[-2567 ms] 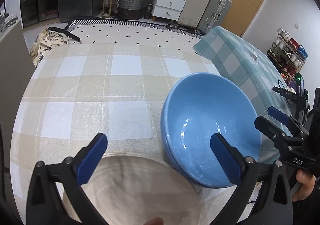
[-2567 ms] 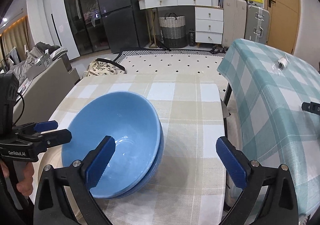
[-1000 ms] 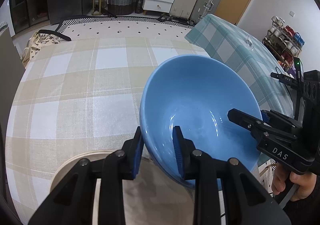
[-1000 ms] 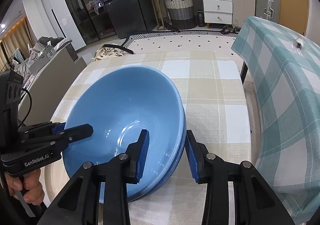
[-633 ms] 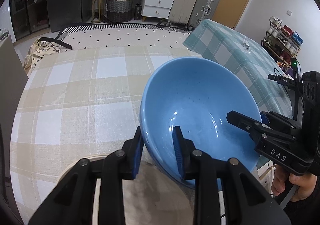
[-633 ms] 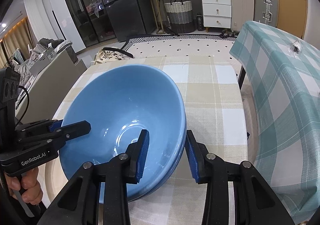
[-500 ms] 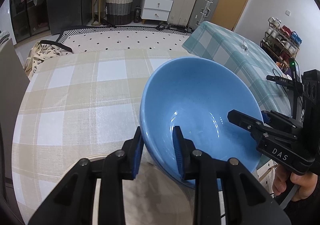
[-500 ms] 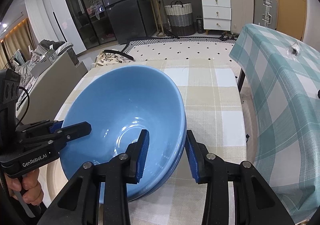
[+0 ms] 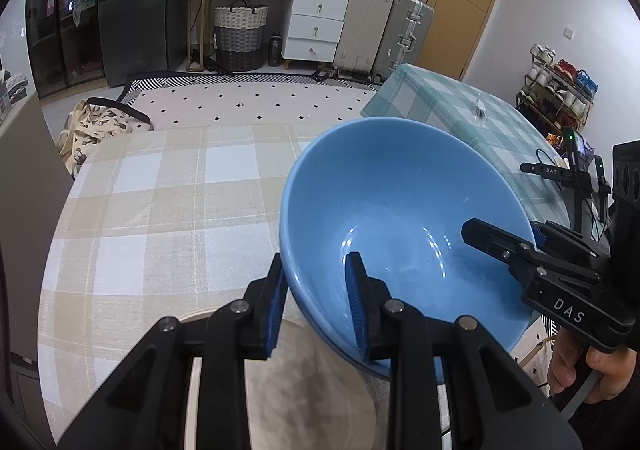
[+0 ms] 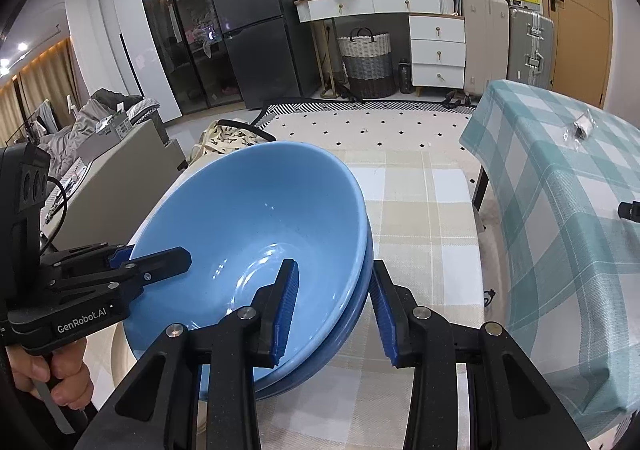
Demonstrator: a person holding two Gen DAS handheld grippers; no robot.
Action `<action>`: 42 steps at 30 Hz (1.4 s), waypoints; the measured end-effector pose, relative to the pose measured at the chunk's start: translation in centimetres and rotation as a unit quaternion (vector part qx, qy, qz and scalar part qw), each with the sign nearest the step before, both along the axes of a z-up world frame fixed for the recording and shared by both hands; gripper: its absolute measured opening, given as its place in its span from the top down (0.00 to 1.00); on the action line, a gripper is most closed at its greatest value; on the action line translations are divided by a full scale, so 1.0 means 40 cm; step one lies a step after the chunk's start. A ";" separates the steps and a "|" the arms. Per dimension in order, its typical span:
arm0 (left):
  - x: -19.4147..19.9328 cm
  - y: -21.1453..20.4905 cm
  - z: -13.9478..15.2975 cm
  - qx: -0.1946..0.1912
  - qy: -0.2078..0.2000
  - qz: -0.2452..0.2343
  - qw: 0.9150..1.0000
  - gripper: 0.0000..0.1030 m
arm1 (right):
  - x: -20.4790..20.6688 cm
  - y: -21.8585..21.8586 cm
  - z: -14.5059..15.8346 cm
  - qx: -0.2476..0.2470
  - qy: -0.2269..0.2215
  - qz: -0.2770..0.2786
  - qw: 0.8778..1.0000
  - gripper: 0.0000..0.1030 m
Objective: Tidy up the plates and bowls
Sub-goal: 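Lift the stacked blue bowls off the table with both tools, then carry the stacked blue bowls and lower them onto the cream plates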
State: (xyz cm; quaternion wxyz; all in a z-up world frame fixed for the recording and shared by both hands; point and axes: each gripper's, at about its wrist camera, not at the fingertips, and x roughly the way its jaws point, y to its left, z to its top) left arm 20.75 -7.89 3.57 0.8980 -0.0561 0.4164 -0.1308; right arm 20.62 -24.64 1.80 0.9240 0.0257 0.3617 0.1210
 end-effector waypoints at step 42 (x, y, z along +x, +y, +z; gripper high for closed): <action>-0.193 0.229 0.038 0.021 -0.014 0.095 0.995 0.74 | -0.110 0.260 0.020 0.002 -0.021 0.113 0.993 0.63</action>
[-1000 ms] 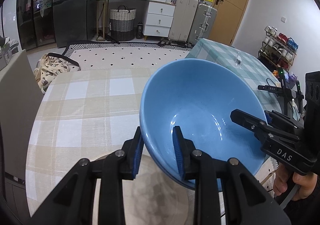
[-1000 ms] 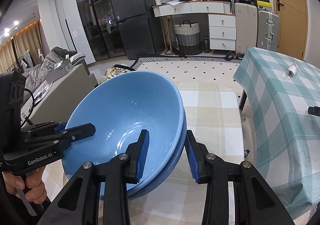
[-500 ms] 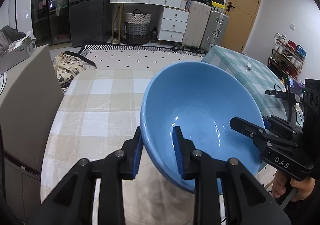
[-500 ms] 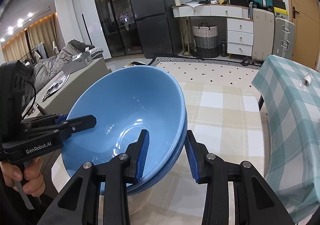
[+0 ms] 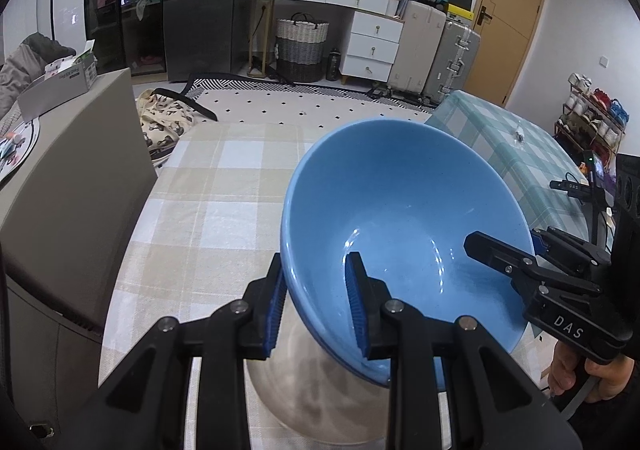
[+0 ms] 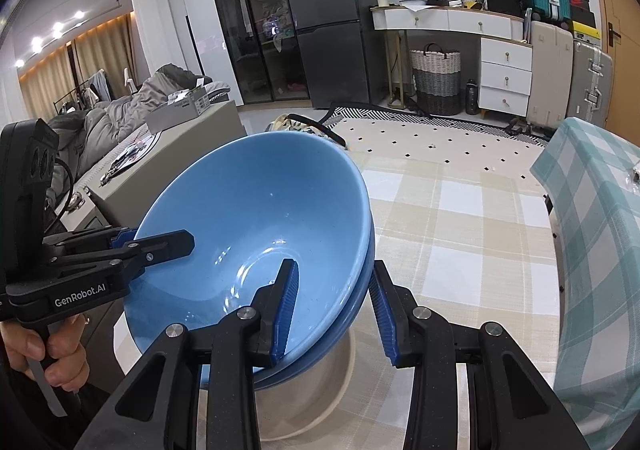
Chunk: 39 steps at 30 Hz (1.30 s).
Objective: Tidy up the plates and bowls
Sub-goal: 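Carry the stacked blue bowls and lower them onto the cream plates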
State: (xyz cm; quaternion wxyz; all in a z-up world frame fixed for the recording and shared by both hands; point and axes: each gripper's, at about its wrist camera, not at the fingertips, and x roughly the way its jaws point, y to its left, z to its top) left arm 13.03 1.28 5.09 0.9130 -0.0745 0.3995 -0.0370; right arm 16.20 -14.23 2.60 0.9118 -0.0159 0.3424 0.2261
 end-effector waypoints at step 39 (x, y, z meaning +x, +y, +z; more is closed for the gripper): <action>0.017 0.035 -0.125 0.038 0.061 0.013 0.997 0.72 | 0.034 0.093 -0.131 -0.049 0.039 0.017 0.998 0.62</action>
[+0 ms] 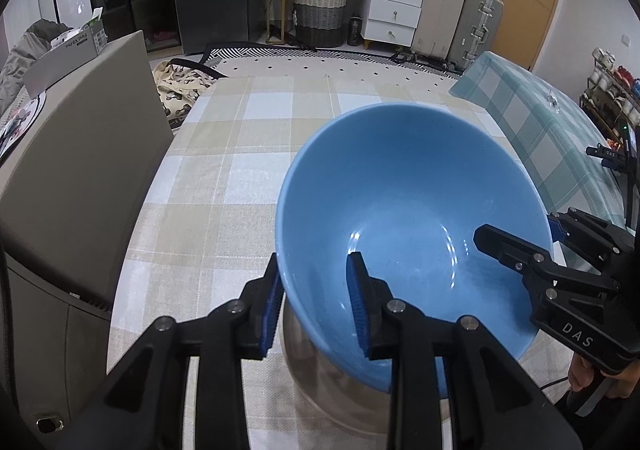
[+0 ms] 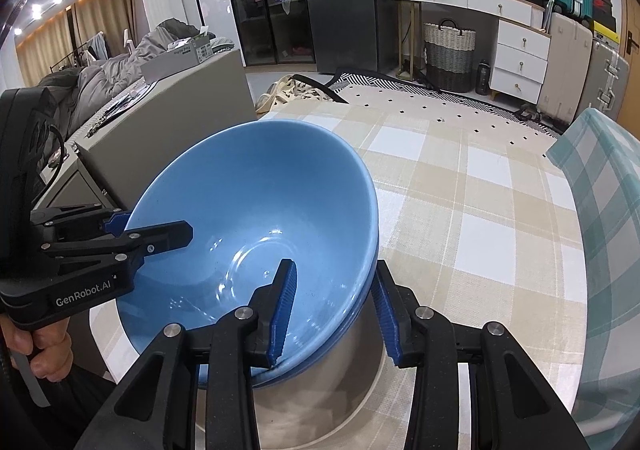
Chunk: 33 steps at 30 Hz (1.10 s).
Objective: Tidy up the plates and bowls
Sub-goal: 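Carry the stacked blue bowls and lower them onto the cream plates, then open both tools to release the bowls on the plates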
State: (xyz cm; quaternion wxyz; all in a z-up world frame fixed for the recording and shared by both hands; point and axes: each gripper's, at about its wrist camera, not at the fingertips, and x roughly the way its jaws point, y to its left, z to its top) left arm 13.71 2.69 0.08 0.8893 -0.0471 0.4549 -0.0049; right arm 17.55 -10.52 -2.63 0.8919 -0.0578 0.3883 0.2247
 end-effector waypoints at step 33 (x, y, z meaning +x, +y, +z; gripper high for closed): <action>-0.046 0.064 0.055 -0.032 -0.050 0.022 0.998 0.00 | -0.014 -0.043 0.054 0.024 -0.038 -0.008 0.999 0.01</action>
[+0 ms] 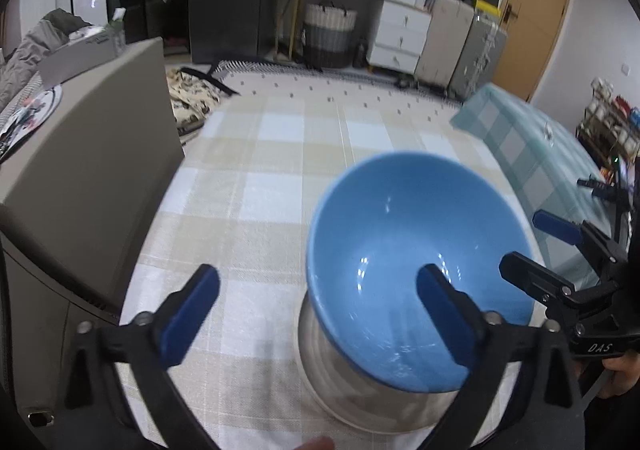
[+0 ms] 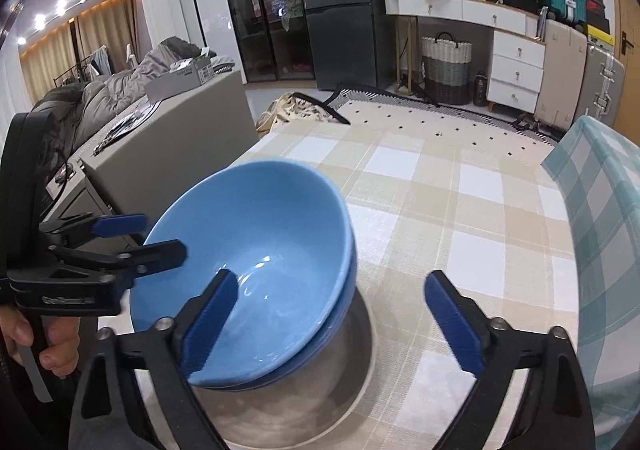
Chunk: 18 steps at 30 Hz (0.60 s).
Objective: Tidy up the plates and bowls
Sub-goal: 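Open both tools to release the bowls on the plates, then pull both open tools back from the bowl and plate stack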
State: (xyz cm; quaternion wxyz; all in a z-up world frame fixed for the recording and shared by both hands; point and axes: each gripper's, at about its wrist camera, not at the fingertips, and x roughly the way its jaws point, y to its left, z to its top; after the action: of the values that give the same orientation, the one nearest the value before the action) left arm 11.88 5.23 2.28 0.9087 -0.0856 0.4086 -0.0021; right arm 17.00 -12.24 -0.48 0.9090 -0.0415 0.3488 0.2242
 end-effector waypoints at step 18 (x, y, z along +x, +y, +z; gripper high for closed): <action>-0.202 0.069 0.042 -0.018 -0.107 0.005 0.994 0.00 | -0.220 -0.027 0.073 0.040 -0.104 0.021 0.994 0.01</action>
State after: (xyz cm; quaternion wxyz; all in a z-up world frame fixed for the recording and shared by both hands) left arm 3.81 7.98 3.97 0.9456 -0.1034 0.3082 -0.0137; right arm 8.19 -13.31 2.43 0.9363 -0.0354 0.2422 0.2520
